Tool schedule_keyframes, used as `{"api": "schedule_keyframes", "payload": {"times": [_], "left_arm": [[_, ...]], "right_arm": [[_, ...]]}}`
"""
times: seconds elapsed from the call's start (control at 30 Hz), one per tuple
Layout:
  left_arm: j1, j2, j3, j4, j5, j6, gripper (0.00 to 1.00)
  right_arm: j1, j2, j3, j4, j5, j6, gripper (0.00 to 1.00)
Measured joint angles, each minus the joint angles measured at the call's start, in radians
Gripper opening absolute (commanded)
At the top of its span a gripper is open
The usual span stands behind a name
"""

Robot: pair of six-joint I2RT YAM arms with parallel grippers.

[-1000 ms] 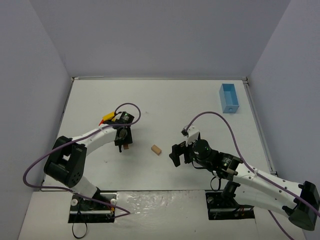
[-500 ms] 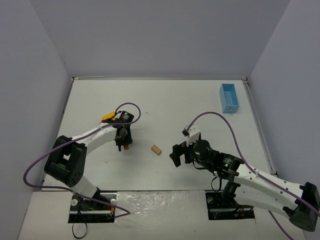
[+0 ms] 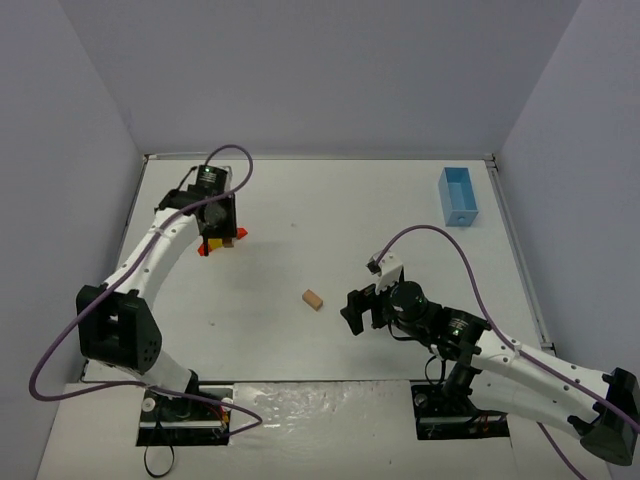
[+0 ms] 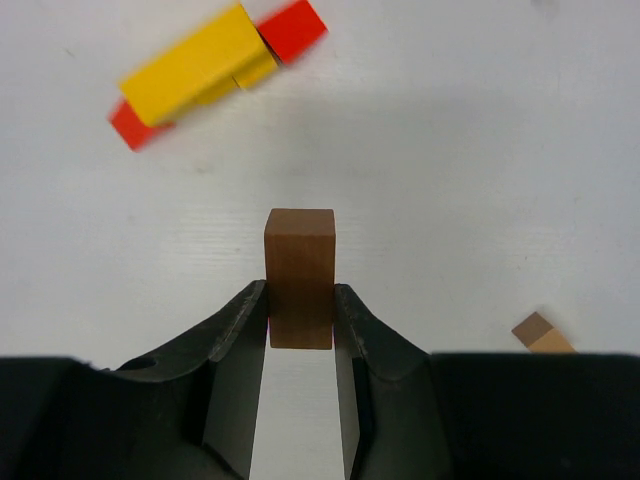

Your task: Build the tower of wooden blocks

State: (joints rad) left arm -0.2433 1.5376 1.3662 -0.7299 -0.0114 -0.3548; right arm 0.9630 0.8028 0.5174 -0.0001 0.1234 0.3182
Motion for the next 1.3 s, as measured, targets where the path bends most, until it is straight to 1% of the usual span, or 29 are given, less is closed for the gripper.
{"api": "schedule_keyframes", "payload": {"times": [0.07,0.17,0.27,0.37,0.53,0.67,0.93,1.07,1.17,1.3], "left_arm": [[0.041,0.0,0.094,-0.022,-0.013,0.037,0.0],[0.112,0.003,0.195,-0.049,-0.027,0.051,0.0],[0.165,0.019,0.242,-0.067,-0.038,0.026,0.0],[0.19,0.062,0.264,-0.084,-0.045,-0.014,0.0],[0.191,0.19,0.309,-0.107,-0.04,-0.013,0.0],[0.202,0.255,0.328,-0.117,-0.018,-0.008,0.0],[0.224,0.275,0.375,-0.129,0.01,0.106,0.0],[0.226,0.275,0.378,-0.13,0.019,0.136,0.0],[0.226,0.275,0.377,-0.135,0.011,0.102,0.0],[0.228,0.273,0.342,-0.135,0.01,-0.001,0.0]], "right_arm": [[0.0,0.0,-0.001,-0.001,0.0,0.0,0.95],[0.0,0.0,-0.001,-0.002,0.0,0.0,0.95],[0.0,0.0,-0.001,-0.002,0.0,0.0,0.95],[0.0,0.0,-0.001,-0.003,0.0,0.0,0.95],[0.0,0.0,-0.001,-0.003,0.0,0.0,0.95],[0.0,0.0,-0.001,-0.004,0.0,0.0,0.95],[0.0,0.0,-0.001,-0.004,-0.003,0.0,0.95],[0.0,0.0,-0.002,-0.004,-0.01,0.0,0.95],[0.0,0.0,-0.002,-0.004,-0.011,0.0,0.95],[0.0,0.008,-0.002,-0.004,-0.011,0.0,0.95]]}}
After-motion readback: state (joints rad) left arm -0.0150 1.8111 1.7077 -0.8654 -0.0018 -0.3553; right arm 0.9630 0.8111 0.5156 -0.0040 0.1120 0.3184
